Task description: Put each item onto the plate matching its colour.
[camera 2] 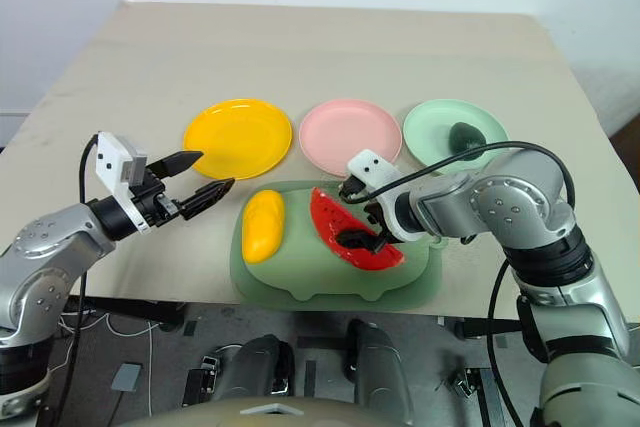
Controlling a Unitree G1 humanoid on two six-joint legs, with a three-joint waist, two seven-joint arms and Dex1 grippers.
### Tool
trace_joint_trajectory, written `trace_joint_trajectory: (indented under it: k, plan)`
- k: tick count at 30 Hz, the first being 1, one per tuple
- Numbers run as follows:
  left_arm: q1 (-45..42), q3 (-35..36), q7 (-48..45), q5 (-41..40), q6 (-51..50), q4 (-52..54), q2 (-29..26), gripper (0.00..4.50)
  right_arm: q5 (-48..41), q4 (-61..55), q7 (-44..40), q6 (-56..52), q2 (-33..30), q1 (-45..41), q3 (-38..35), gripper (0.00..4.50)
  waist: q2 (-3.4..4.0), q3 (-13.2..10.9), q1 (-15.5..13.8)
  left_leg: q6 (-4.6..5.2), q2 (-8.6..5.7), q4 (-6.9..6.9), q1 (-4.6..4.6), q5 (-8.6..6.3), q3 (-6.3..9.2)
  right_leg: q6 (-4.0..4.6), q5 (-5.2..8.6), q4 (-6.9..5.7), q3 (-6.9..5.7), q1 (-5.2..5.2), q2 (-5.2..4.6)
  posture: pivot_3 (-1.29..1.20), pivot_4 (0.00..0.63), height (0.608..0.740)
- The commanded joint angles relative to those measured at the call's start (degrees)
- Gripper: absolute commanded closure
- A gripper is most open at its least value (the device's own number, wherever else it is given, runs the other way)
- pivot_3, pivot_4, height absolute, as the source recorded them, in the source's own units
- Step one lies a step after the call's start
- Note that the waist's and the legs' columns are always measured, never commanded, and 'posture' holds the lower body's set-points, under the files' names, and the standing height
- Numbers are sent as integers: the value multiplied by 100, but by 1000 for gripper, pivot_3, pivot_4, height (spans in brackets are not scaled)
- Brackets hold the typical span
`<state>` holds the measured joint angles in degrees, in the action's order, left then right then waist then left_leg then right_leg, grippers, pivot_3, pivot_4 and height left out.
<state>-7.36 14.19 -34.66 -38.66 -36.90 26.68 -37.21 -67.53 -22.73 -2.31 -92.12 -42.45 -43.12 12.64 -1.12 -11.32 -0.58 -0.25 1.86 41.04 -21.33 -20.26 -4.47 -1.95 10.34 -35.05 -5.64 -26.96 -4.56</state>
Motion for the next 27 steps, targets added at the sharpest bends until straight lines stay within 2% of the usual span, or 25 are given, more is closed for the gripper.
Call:
trace_joint_trajectory:
  k: [1,5,7,12,17,22,26,27]
  plan:
    - [1,56,-9,24,140,182,-1,0,386,-410,-376,46,-187,26,89,557,0,0,-2,0,0,0,0,0,0,0,0,0,0,0,-1,0,150,740]
    - [29,92,-22,36,147,197,0,0,661,-563,-804,149,-242,-82,71,1795,0,0,-3,0,0,0,-1,0,1,0,0,0,0,-1,-1,0,150,740]
    - [20,102,-28,42,149,183,-7,0,778,-541,-1018,183,-198,-274,31,1955,0,0,-1,0,0,0,-1,0,1,0,0,0,0,-2,0,0,150,740]
    - [-35,121,-24,66,164,140,-19,0,1562,109,-1640,753,-281,-1233,176,1962,1,-1,20,0,-3,0,-6,0,-5,1,0,-5,4,-14,2,0,150,740]
    - [-73,117,-35,106,195,96,-24,0,3238,1691,-2777,2470,-418,-2150,1111,1962,0,0,19,1,-4,-2,-7,0,-7,1,0,0,4,-13,2,0,150,740]
    - [-139,131,-27,152,211,80,-44,0,4578,3710,-3681,4059,200,-2531,1739,1962,0,0,34,2,-5,-2,-9,-1,-10,0,0,2,3,-14,2,0,150,740]
    - [-48,235,27,143,176,201,-70,0,5344,5314,-4168,5144,856,-2739,1821,1962,3,-2,87,2,-4,-2,-10,0,-13,1,-1,-3,3,-16,2,0,150,740]
    - [21,289,51,124,154,271,-75,0,5478,5644,-4277,5411,998,-2781,1789,1618,3,-2,113,1,-3,-2,-12,0,-12,1,-1,-5,3,-18,2,0,150,740]
